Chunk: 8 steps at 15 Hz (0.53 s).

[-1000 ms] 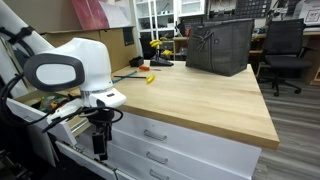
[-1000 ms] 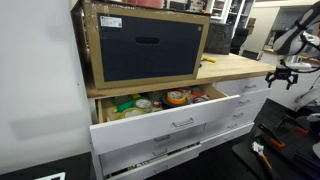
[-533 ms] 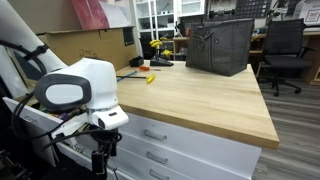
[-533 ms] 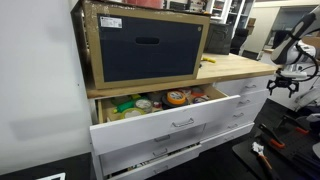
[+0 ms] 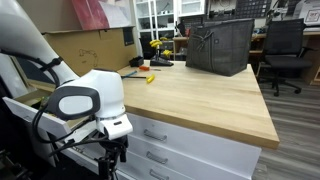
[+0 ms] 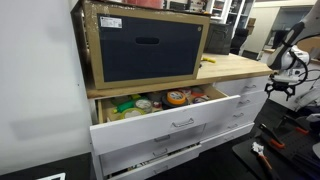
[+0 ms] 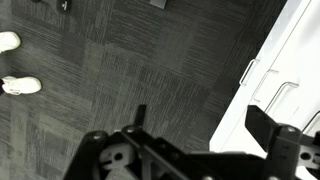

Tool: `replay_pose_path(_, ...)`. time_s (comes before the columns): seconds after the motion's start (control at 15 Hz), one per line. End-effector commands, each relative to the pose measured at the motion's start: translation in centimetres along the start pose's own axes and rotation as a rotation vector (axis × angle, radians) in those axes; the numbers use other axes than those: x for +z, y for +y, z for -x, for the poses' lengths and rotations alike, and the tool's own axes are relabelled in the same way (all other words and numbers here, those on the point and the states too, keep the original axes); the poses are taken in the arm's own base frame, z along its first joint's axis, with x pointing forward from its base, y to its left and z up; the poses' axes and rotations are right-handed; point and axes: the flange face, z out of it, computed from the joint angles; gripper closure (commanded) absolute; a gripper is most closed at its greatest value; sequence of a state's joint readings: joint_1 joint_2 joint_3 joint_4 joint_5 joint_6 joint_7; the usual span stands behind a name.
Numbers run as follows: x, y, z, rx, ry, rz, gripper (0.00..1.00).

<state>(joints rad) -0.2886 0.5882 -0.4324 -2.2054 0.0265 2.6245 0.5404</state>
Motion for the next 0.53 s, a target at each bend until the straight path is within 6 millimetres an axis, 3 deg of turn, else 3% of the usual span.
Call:
replay_pose_path(0.0,1.4,-1.5,-0.8,0.054,0.049,0.012,0.0)
replay_pose_path(0.47,5.7,-4.8,-2.0,0.023,0.143,0.04,0.0)
